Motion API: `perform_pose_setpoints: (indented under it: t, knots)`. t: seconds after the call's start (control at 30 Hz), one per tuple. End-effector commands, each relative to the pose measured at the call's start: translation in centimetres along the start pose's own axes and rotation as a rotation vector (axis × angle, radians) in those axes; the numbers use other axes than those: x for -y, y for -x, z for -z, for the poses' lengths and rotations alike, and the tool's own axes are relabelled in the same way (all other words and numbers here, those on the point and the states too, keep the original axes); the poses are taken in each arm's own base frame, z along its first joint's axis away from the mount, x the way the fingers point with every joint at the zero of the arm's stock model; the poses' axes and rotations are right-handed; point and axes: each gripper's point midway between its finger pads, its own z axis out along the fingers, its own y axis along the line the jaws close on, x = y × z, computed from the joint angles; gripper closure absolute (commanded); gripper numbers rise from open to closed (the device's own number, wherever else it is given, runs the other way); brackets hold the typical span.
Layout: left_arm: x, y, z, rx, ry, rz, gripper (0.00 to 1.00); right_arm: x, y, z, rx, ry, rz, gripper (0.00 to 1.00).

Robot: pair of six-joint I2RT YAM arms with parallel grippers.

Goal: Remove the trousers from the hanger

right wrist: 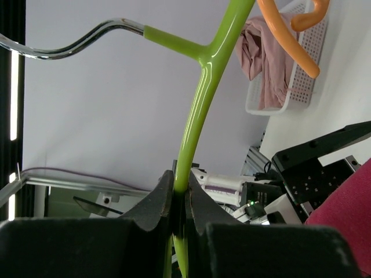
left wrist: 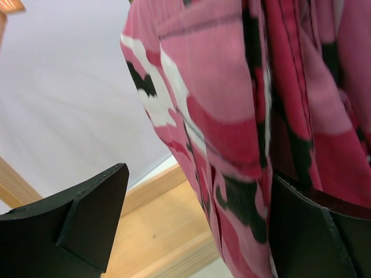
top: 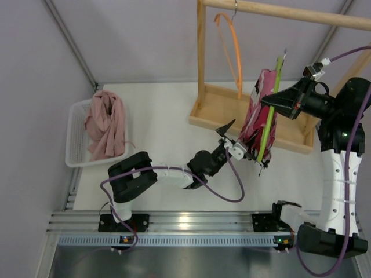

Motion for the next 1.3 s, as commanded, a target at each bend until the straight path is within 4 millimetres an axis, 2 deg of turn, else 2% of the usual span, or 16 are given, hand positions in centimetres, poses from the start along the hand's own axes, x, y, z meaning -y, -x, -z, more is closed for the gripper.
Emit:
perform_pose_setpoints:
  t: [0.0, 0.03, 0.07, 0.2, 0.4, 0.53, 0.63, 0.67, 0.73, 0.8, 0.93, 1.07, 1.17, 1.27]
  knots:
    - [-2.5, 6.2, -1.5, 0.155, 0.068, 0.054, 0.06, -3.9, -2.0, 0.8, 0.005, 0.091, 0.283, 1.0]
    - [-2.5, 6.8, -1.7, 0.17, 0.068, 0.058, 0.09, -3.8, -2.1, 0.8, 0.003, 0.091, 0.285, 1.0]
    - [-2.5, 7.1, -1.8, 0.177, 0.068, 0.062, 0.17, -3.7, -2.2, 0.8, -0.002, 0.091, 0.284, 1.0]
    - [-2.4, 8.4, -2.1, 0.205, 0.066, 0.088, 0.26, -3.7, -2.5, 0.7, -0.014, 0.096, 0.282, 1.0]
    - [-2.5, 10.7, -2.1, 0.255, 0.056, 0.109, 0.29, -3.4, -3.1, 0.6, -0.043, 0.102, 0.27, 1.0]
    - [-2.6, 11.6, -2.1, 0.279, 0.042, 0.11, 0.36, -3.2, -3.3, 0.5, -0.058, 0.107, 0.261, 1.0]
    - [-3.1, 12.1, -2.0, 0.285, 0.055, 0.115, 0.51, -3.0, -3.3, 0.5, -0.069, 0.109, 0.249, 1.0]
    - [-3.2, 12.2, -2.0, 0.285, 0.059, 0.116, 0.68, -3.0, -3.3, 0.5, -0.072, 0.111, 0.255, 1.0]
    - [-3.8, 12.7, -1.8, 0.289, 0.076, 0.119, 0.82, -2.9, -3.3, 0.4, -0.076, 0.112, 0.249, 1.0]
    - [-4.5, 13.3, -1.7, 0.295, 0.094, 0.124, 1.0, -2.4, -3.4, 0.4, -0.087, 0.116, 0.247, 1.0]
    - [-6.1, 15.3, -1.6, 0.318, 0.128, 0.134, 1.0, -0.8, -3.8, 0.3, -0.111, 0.12, 0.255, 1.0]
    - [-7.0, 17.8, -1.8, 0.31, 0.094, 0.183, 1.0, 2.6, -4.0, 0.0, -0.098, 0.09, 0.193, 1.0]
    - [-7.4, 20.6, -1.6, 0.358, 0.052, 0.23, 1.0, 4.5, -4.3, -0.1, -0.095, 0.078, 0.164, 1.0]
    - [-7.8, 22.4, -1.5, 0.376, 0.025, 0.266, 1.0, 6.2, -4.5, -0.2, -0.093, 0.064, 0.153, 1.0]
